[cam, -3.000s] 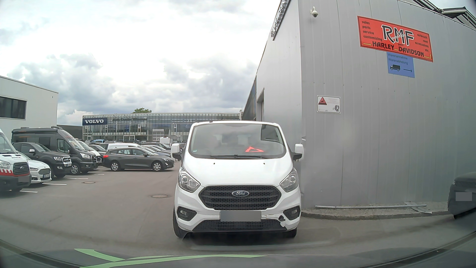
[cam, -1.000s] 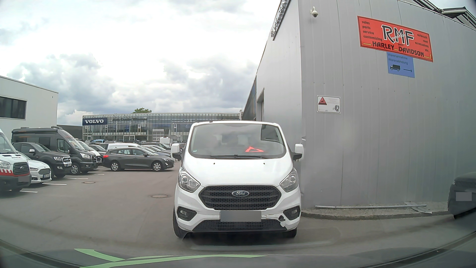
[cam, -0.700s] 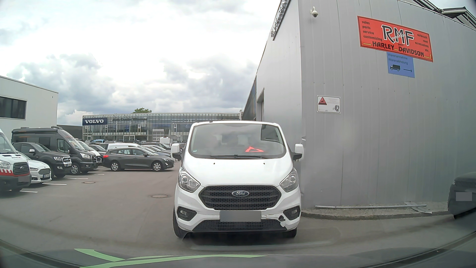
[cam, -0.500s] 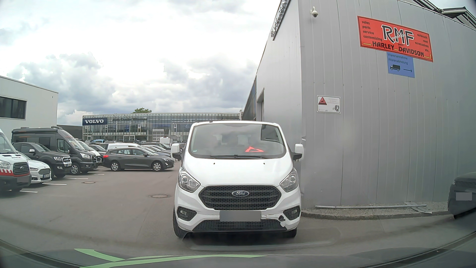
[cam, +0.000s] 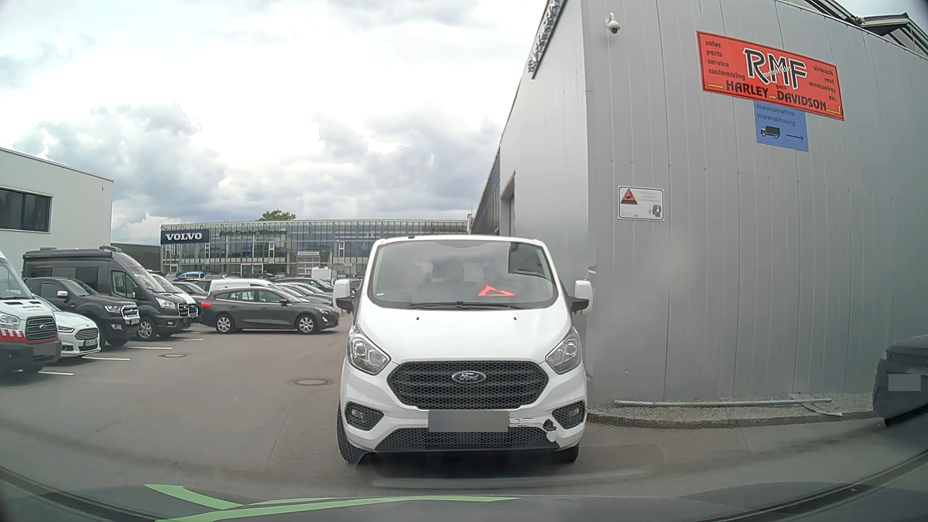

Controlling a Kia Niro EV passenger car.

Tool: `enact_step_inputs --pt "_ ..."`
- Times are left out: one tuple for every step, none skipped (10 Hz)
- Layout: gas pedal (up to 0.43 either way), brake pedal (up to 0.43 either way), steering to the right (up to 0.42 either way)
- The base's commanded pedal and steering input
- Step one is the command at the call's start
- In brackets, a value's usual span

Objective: Follow the waypoints while adhering to traffic rules and regulations

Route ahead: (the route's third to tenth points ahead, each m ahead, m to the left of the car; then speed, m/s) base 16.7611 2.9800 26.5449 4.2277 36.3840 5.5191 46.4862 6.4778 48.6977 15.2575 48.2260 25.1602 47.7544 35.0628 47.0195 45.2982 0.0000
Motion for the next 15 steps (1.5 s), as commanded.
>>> enact_step_inputs --pt "0.000 0.470 -0.462" --pt "0.000 0.470 -0.462" --pt "0.000 0.470 -0.462" --pt "0.000 0.470 -0.462" --pt "0.000 0.470 -0.462" --pt "0.000 0.470 -0.462" --pt "0.000 0.470 -0.462" --pt "0.000 0.470 -0.462" --pt "0.000 0.470 -0.463" --pt "0.000 0.470 -0.462" --pt "0.000 0.470 -0.462" --pt "0.000 0.470 -0.463" --pt "0.000 0.470 -0.462" --pt "0.000 0.470 -0.462" --pt "0.000 0.470 -0.463"
